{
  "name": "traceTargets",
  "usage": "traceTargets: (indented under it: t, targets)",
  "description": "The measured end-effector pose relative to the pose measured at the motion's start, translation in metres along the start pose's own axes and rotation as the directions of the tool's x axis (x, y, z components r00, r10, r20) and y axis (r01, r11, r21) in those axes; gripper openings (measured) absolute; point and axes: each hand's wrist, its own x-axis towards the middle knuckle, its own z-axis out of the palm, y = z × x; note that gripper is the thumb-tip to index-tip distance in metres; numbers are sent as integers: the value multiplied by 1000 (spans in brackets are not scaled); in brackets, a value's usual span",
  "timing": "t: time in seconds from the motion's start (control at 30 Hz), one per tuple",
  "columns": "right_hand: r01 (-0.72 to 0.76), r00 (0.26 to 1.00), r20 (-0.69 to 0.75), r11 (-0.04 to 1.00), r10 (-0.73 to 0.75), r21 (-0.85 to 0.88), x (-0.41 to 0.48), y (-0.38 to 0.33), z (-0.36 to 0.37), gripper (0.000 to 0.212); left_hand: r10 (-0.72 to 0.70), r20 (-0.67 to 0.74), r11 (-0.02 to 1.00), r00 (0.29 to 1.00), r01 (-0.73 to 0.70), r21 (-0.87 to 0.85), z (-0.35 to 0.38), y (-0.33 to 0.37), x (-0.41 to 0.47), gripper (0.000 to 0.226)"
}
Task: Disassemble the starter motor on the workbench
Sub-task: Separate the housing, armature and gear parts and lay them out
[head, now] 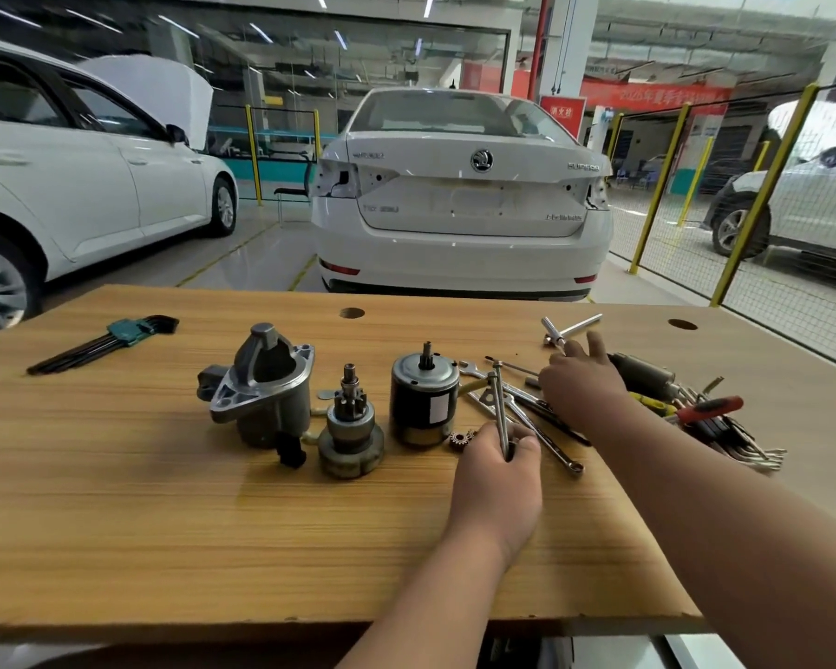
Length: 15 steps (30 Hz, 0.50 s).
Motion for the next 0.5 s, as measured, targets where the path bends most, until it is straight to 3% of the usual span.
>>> traceTargets:
  t: [0.13, 0.2, 0.23, 0.27, 0.3, 0.33, 0.4, 0.5]
  targets:
    - [39, 998, -47, 999, -37, 36, -9, 3, -3, 24, 18, 77, 996, 997, -24, 81, -5, 14, -16, 12]
    - [-10, 991, -124, 946, 53, 323, -12, 2, -10, 22, 17, 107, 999, 994, -21, 37, -20, 41, -14, 14]
    - [-18, 982, -145, 820, 123, 571, -14, 2, -19, 19, 43, 101, 999, 994, -45, 14, -32, 59, -9, 14]
    - [5, 978, -132, 616, 161, 788, -16, 0, -29, 16, 75, 75, 997, 994, -77, 18, -47, 78, -2, 15]
    - [46, 982, -116, 402, 152, 915, -18, -4, -39, 13, 100, 33, 993, 994, -101, 56, -62, 98, 5, 15]
    - [94, 983, -132, 270, 125, 958, -20, -8, -49, 8, 112, -11, 987, 994, -110, 121, -77, 115, 13, 15]
    - [139, 984, -157, 187, 80, 972, -22, -18, -65, 4, 101, -82, 939, 992, -68, 336, -102, 141, 30, 14]
    - [93, 991, -104, 134, 79, 987, -12, -30, -78, 9, 32, -143, 680, 989, 83, 728, -123, 152, 55, 16]
